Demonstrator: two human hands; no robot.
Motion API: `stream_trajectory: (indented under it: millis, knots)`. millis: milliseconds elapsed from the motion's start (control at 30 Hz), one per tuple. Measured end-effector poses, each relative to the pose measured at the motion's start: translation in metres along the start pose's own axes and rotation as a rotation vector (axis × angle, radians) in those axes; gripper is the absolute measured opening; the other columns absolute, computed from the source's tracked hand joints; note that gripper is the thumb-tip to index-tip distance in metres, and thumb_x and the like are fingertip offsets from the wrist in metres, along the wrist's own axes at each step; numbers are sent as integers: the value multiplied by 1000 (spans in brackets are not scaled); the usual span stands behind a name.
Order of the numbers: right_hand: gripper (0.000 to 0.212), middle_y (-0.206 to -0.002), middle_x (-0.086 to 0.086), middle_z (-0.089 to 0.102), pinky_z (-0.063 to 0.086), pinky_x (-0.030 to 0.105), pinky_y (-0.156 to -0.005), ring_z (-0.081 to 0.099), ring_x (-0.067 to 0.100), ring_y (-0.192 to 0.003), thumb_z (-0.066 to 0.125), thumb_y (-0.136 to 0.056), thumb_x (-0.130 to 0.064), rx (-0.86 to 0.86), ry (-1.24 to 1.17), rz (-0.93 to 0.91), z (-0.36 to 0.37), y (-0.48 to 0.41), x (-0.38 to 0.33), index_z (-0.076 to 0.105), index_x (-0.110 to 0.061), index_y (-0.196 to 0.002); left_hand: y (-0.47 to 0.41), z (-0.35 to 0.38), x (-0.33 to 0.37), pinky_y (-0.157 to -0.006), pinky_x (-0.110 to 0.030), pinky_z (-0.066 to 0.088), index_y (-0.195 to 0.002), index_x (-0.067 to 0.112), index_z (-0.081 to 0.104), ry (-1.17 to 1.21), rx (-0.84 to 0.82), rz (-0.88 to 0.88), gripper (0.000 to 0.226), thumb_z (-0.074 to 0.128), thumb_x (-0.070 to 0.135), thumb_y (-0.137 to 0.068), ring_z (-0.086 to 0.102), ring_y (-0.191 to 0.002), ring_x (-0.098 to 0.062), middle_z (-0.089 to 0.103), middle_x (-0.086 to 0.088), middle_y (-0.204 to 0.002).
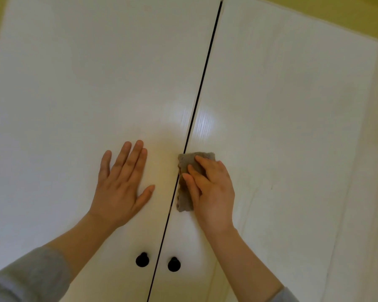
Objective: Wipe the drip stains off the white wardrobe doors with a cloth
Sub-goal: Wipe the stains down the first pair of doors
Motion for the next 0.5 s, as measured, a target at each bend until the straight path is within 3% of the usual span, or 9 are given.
stream_trajectory:
  millis: [100, 167, 367, 500]
  knots:
    - [18, -113, 5, 69, 35, 22, -106, 56, 15, -104, 70, -87, -19, 36, -13, 68, -2, -7, 0, 75, -8, -100, 0, -1, 1, -121, -57, 11, -157, 5, 18, -6, 5, 3, 76, 28, 52, -97, 10, -153, -29, 13, -12, -165]
    - [26, -115, 5, 68, 26, 12, -108, 54, 14, -108, 74, -83, -15, 40, -20, 126, 2, -2, 1, 72, -7, -108, 1, -1, 2, -121, -57, 11, -157, 5, 17, -4, 5, 4, 76, 27, 52, -98, 10, -153, -28, 12, -12, -166]
    - [20, -110, 6, 68, 32, 15, -101, 58, 16, -102, 63, -90, -14, 70, -80, 64, 6, 5, 2, 74, -6, -104, 0, 0, 1, -120, -57, 13, -157, 5, 19, 1, 23, 7, 76, 27, 53, -98, 13, -153, -29, 15, -12, -165]
    - [18, -101, 9, 70, 33, 15, -104, 58, 16, -102, 61, -88, -12, -61, -88, -91, 1, 35, -1, 75, -3, -97, -1, -2, 1, -120, -57, 13, -156, 4, 20, 1, 22, 10, 76, 27, 52, -98, 12, -153, -29, 15, -13, -165]
Point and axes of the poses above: each hand's wrist, its own y-axis away from the middle knuckle, its own z-axis out of the palm, x = y × z, the point moved 6 cm from there along -y, towards the middle knuckle
